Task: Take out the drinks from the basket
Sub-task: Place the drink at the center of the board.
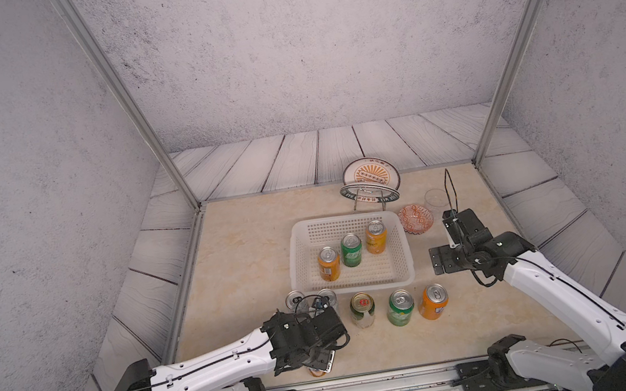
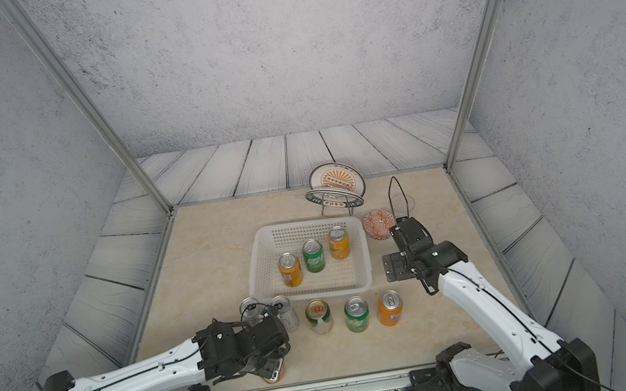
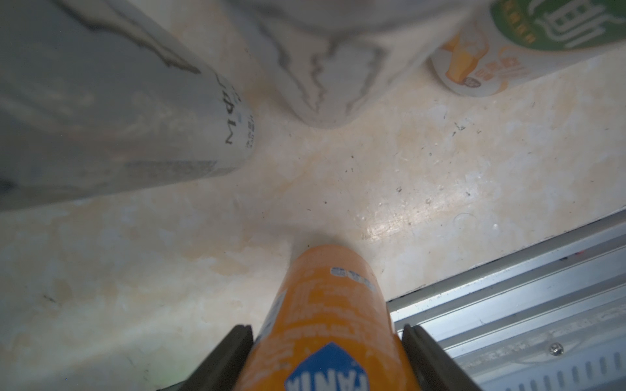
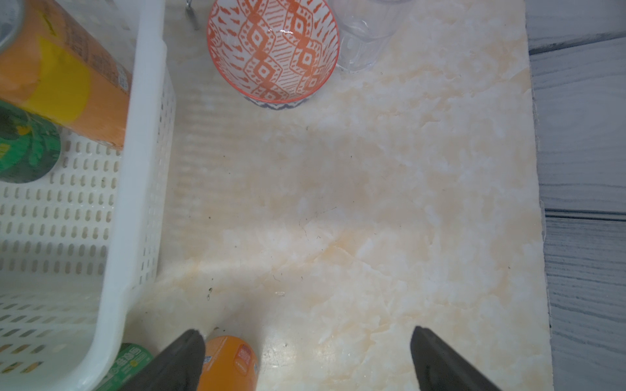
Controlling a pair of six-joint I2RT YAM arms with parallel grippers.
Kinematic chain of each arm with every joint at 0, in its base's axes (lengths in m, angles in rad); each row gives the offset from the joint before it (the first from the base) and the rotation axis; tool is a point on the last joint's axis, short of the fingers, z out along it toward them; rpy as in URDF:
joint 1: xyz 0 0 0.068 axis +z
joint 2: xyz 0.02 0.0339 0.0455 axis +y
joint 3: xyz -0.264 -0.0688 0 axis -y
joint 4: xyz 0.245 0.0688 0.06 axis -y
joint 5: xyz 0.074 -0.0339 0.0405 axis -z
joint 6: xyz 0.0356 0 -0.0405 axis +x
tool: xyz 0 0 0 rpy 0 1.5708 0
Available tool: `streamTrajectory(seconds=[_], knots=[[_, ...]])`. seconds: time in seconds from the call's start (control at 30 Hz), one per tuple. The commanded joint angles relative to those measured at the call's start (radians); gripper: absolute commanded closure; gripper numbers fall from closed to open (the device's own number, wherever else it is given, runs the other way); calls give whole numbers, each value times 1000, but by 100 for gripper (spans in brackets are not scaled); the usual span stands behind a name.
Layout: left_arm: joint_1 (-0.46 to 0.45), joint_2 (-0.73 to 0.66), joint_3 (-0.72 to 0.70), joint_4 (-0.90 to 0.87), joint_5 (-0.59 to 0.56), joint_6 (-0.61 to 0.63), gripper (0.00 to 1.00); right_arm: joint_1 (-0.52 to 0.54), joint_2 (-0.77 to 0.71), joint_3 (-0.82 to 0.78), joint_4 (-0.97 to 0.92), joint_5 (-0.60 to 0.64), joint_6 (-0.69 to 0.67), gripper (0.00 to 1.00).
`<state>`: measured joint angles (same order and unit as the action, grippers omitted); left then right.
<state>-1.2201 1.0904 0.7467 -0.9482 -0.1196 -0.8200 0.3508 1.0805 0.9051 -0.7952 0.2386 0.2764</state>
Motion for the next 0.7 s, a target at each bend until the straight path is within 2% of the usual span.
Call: streamTrajectory(seconds=[0.0,0.23,0.4,0.67], knots=[[-4,8,-3,28,-20,-4,34,-5,8,0,-9,10,-5,1],[-4,18,3,19,-24,1,28,-7,6,0,-9,7,-5,0],[-5,1,11,-6,-38,2,21,-6,6,0,-7,5,-5,0],[-5,-48,37,-48,-56,-1,18,-7,7,-1,-9,5,-5,0]])
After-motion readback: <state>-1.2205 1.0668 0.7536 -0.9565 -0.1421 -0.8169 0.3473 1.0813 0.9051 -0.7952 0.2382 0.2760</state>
